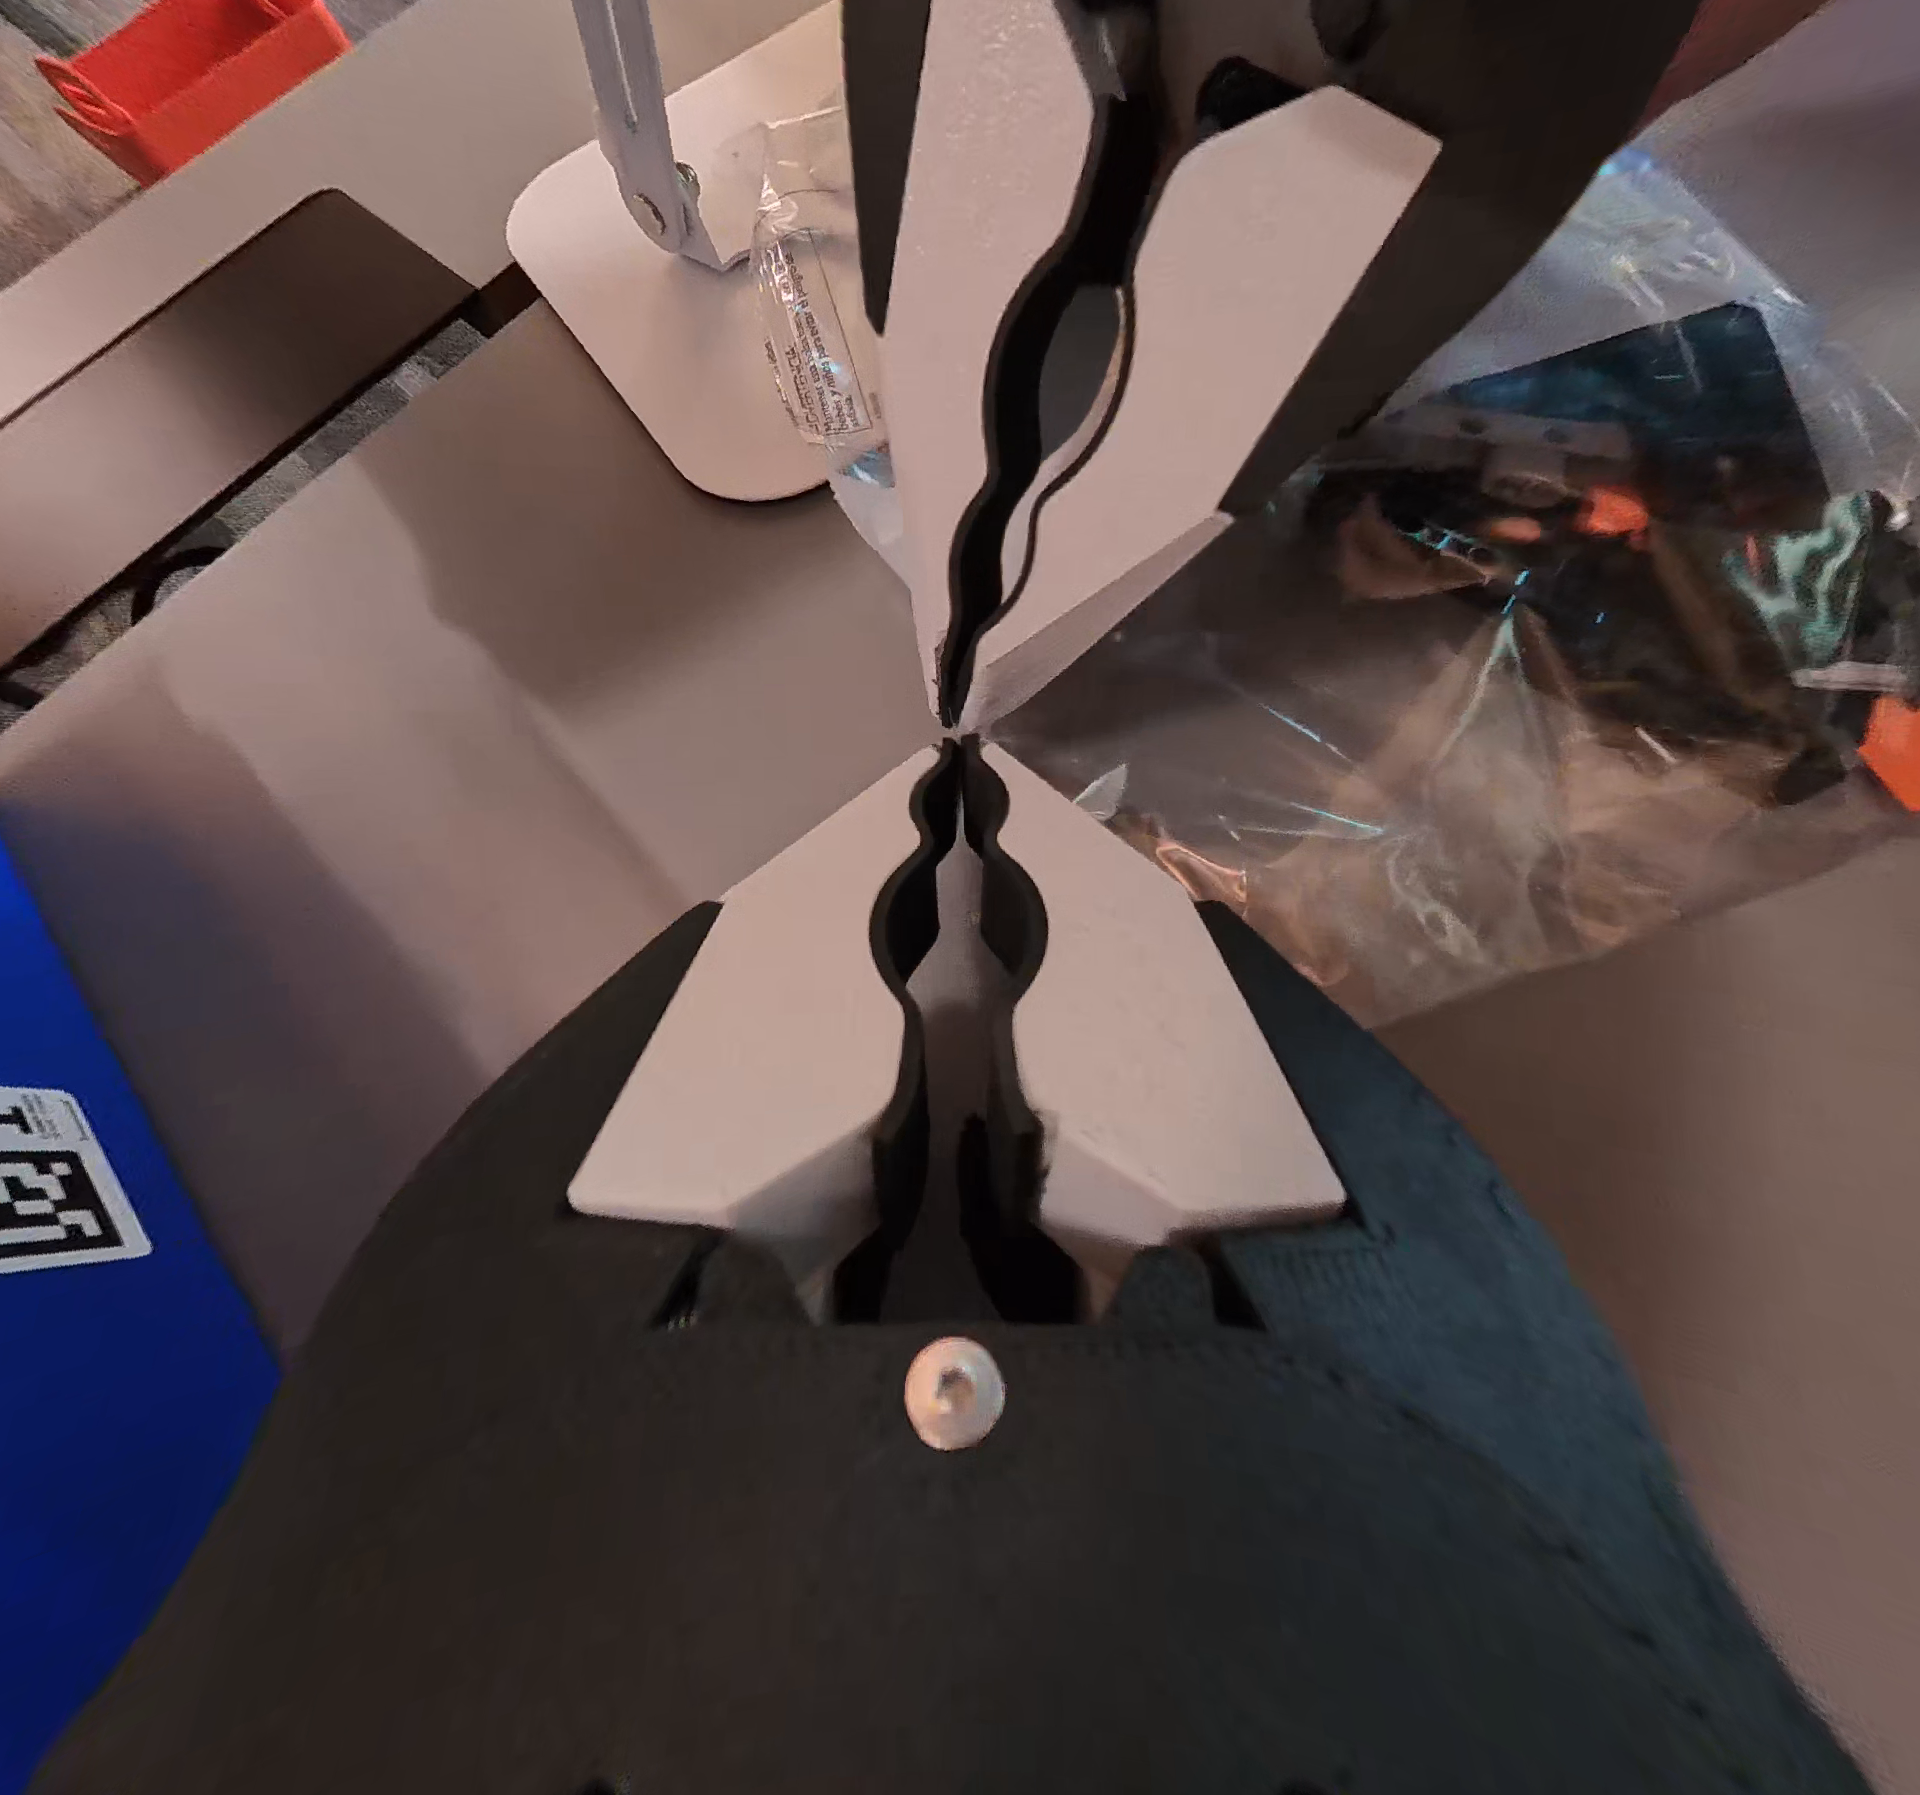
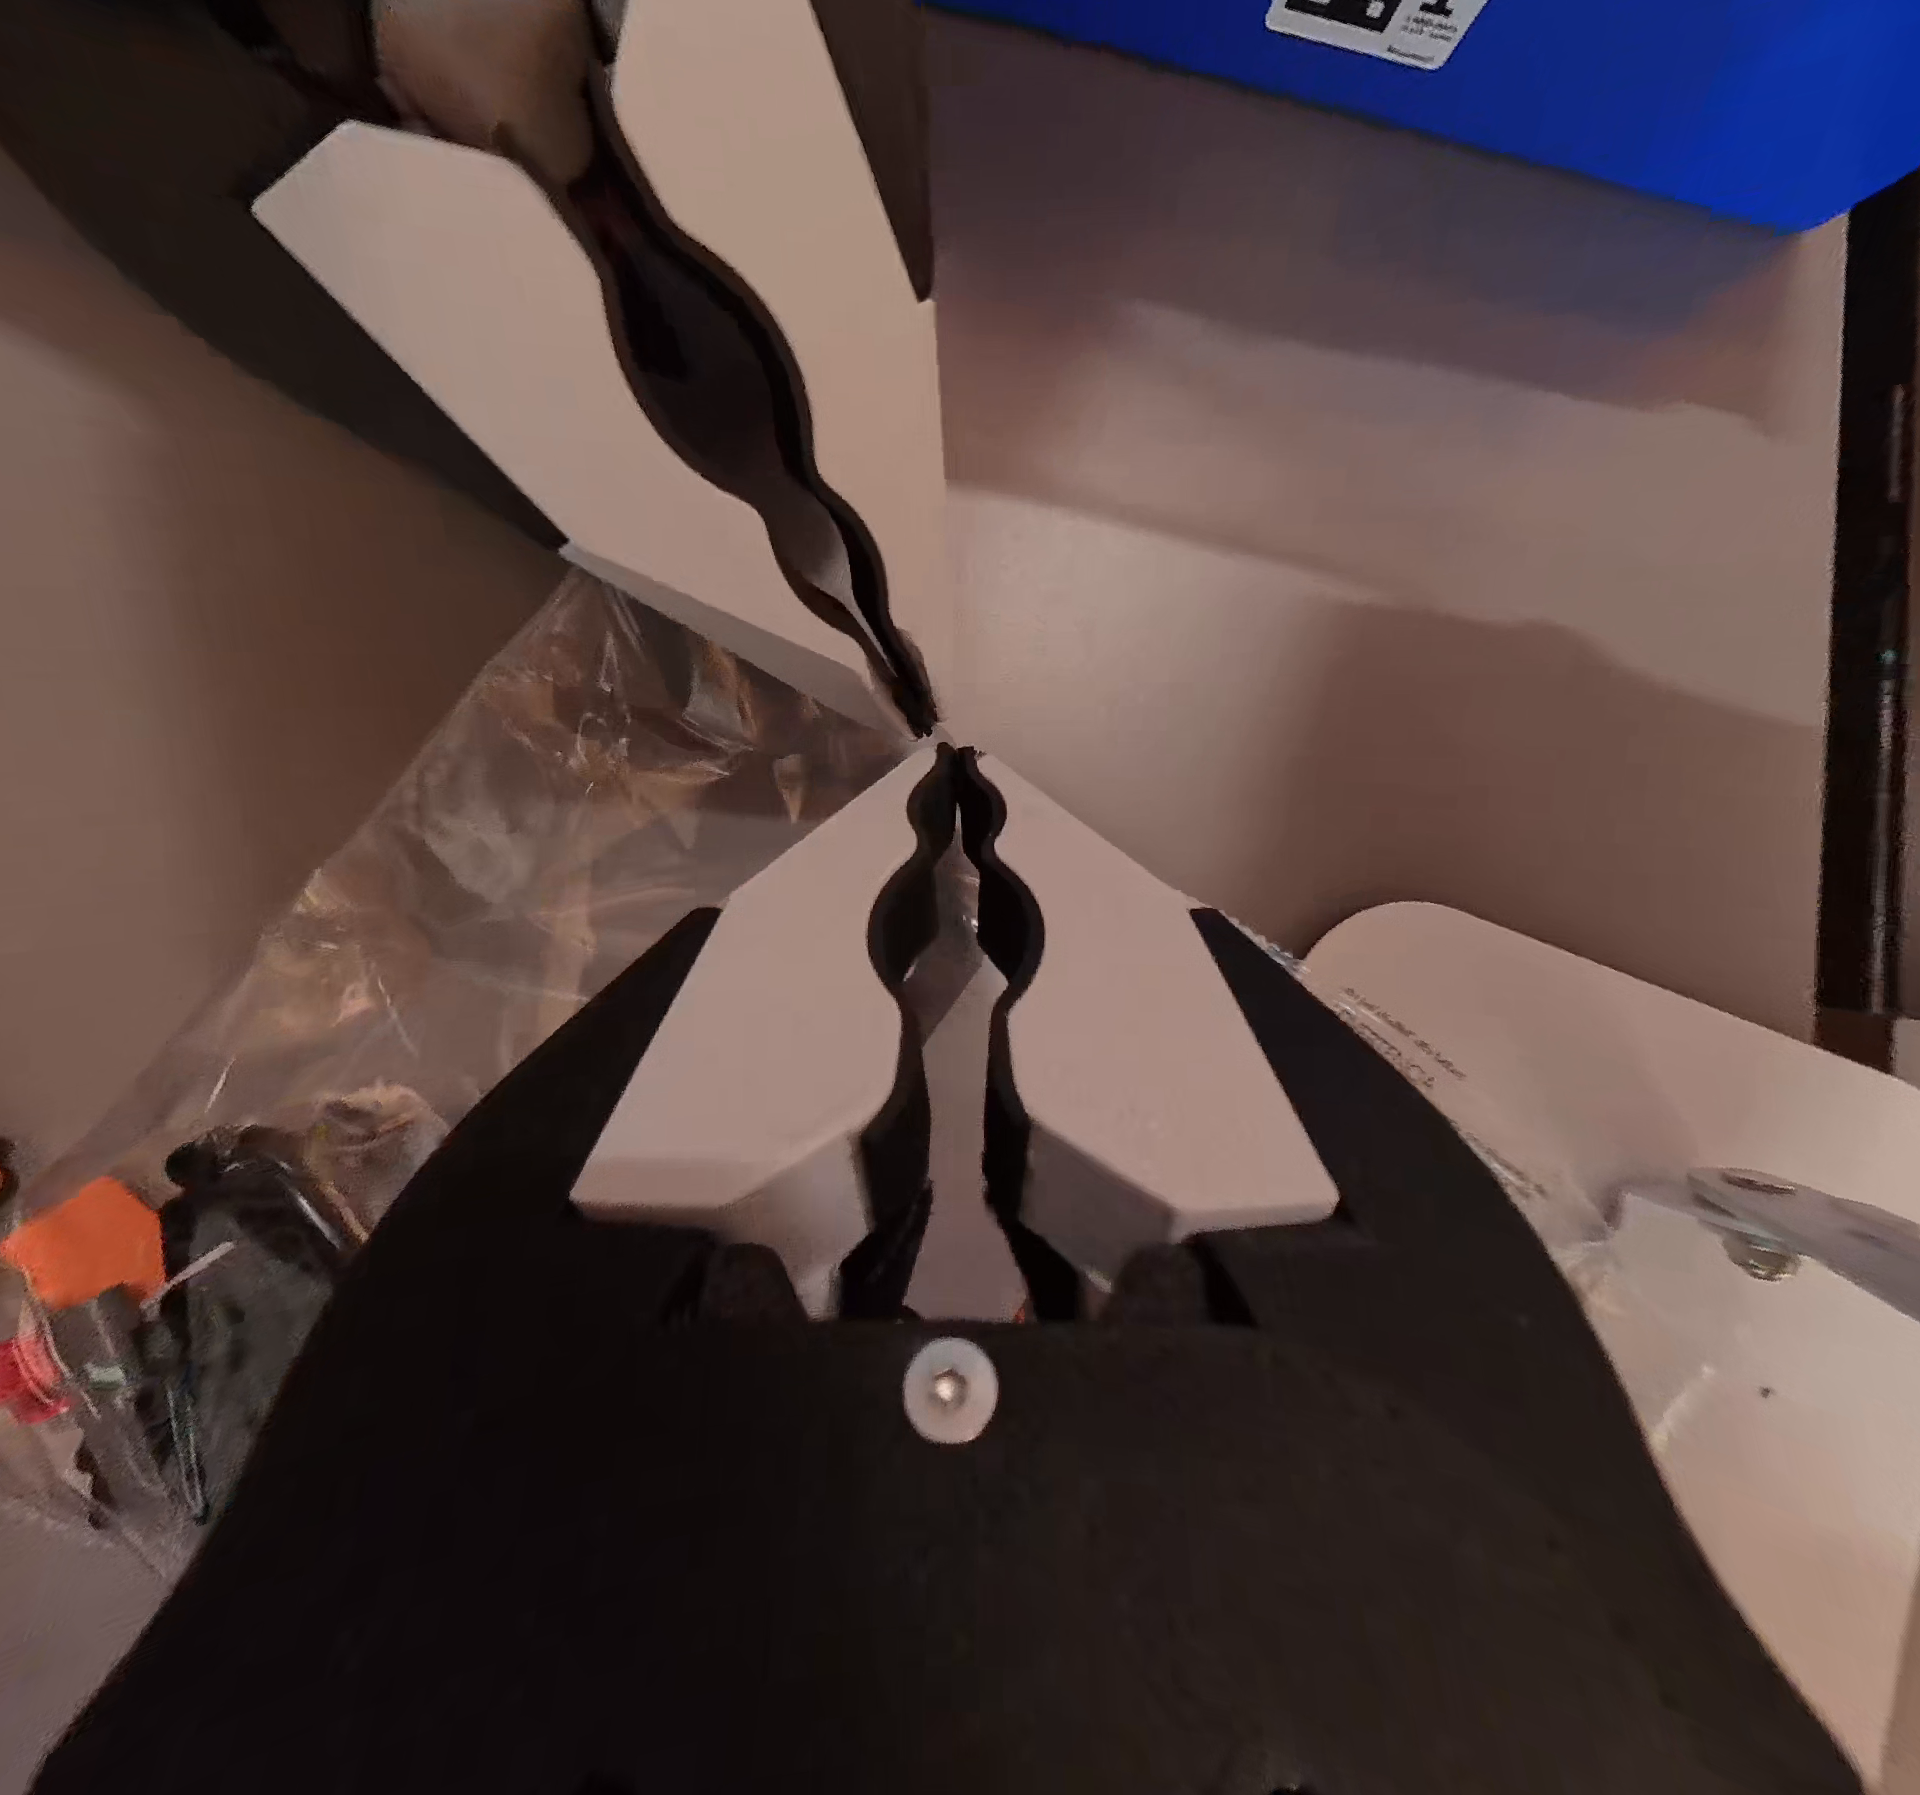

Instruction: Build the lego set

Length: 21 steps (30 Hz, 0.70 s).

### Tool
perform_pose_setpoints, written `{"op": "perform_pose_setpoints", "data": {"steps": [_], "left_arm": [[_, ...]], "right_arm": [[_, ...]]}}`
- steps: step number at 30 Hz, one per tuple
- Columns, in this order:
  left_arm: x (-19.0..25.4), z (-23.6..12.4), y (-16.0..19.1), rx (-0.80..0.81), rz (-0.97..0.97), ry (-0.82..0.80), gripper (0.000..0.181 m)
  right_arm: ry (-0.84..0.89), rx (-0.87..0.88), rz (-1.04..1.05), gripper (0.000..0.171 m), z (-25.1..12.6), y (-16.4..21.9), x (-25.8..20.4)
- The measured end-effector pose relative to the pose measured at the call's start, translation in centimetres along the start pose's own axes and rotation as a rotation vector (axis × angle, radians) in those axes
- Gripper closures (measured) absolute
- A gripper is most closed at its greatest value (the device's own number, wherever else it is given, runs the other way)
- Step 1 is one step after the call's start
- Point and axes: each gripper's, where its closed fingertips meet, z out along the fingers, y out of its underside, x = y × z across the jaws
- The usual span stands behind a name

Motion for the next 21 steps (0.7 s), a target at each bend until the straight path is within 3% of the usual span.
{"op": "perform_pose_setpoints", "data": {"steps": [11, 21], "left_arm": [[-0.4, 0.6, 1.4, -0.095, 0.052, -0.022, 0.181], [-1.4, 1.1, 1.8, -0.230, 0.371, -0.258, 0.181]], "right_arm": [[-0.017, 0.019, 0.100, 0.171, 1.4, 0.0, 0.2], [0.023, -0.018, 0.234, 0.171, 2.1, 0.2, 1.1]]}}
